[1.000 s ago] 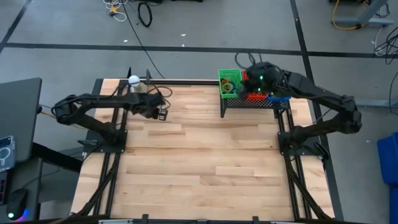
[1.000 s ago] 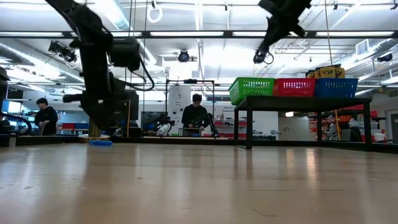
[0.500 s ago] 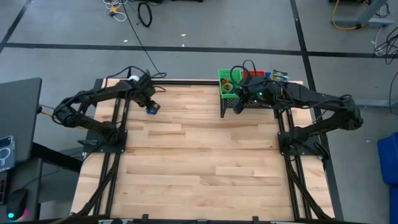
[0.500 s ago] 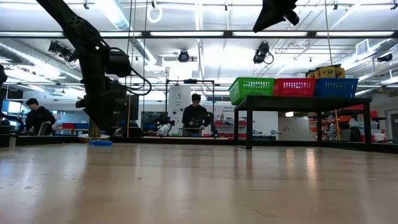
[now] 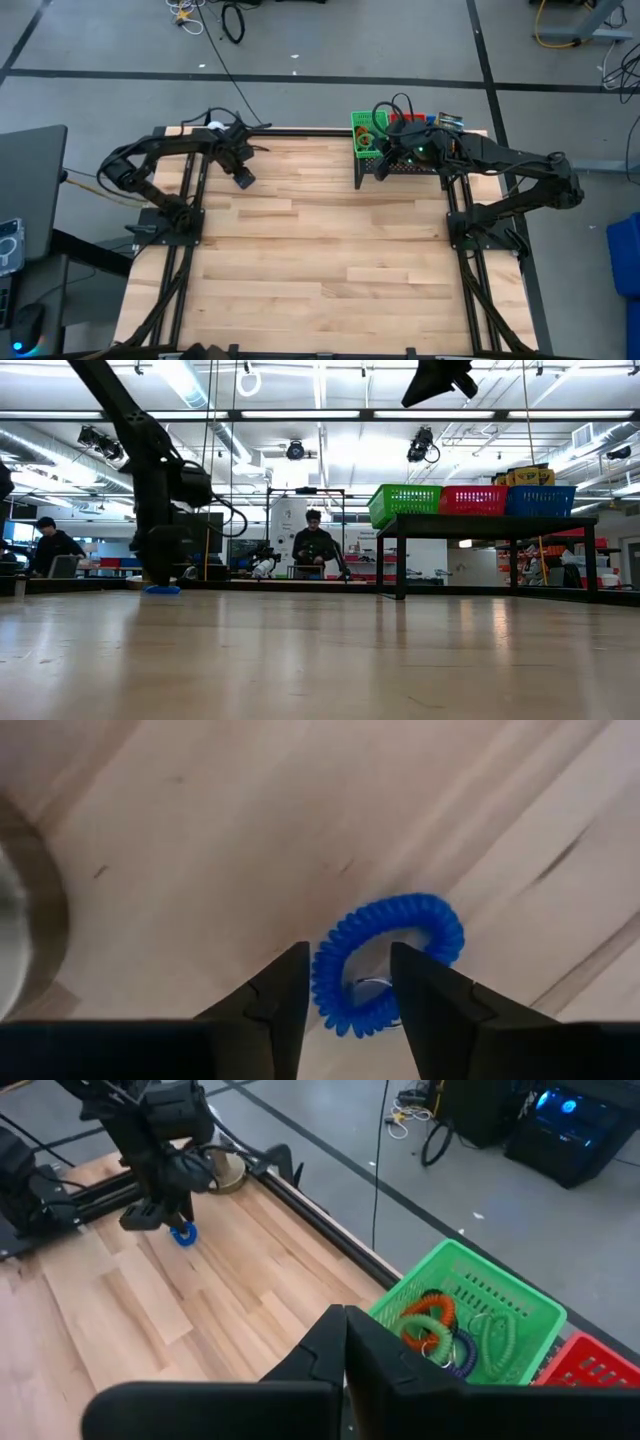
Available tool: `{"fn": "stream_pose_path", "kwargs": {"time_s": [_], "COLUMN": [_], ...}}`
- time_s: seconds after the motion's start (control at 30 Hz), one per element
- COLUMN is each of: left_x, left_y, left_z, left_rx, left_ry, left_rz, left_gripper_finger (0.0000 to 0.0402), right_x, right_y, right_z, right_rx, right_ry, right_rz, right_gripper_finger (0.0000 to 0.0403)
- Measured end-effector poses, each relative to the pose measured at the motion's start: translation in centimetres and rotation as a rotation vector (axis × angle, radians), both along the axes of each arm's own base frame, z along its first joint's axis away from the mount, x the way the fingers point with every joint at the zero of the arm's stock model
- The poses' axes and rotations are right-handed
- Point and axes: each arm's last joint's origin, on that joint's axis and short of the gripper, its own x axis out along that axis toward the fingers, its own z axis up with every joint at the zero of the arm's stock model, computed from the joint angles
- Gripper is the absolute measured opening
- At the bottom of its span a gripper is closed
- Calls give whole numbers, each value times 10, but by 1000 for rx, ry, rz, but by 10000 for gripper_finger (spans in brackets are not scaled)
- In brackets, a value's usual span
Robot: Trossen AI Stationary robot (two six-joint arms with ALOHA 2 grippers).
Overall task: Pick & Place Office Desk Supplies
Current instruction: Put the blue spring keychain into the green bin
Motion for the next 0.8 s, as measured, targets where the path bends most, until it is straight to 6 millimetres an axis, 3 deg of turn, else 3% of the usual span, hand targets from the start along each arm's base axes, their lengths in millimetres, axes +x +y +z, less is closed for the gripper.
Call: {"fn": "stream_pose_path", "kwargs": {"time_s": [0.2,0.53,0.8], "left_x": [1,3,13], "left_y": [2,4,-1], "left_z": [-8,-8,2], "left_rx": [-20,-12,-15], "left_ry": [34,1,-262], "left_rz": [-53,-14,125], "left_gripper_finger": [119,15,12], "right_x": [0,1,1], "right_y": [0,1,3], "right_z": [1,1,1], "right_rx": [-1,-2,1], "right_ry": [-9,-10,-9], "right_rz": [0,7,10], "right_gripper_finger": [7,8,8]}}
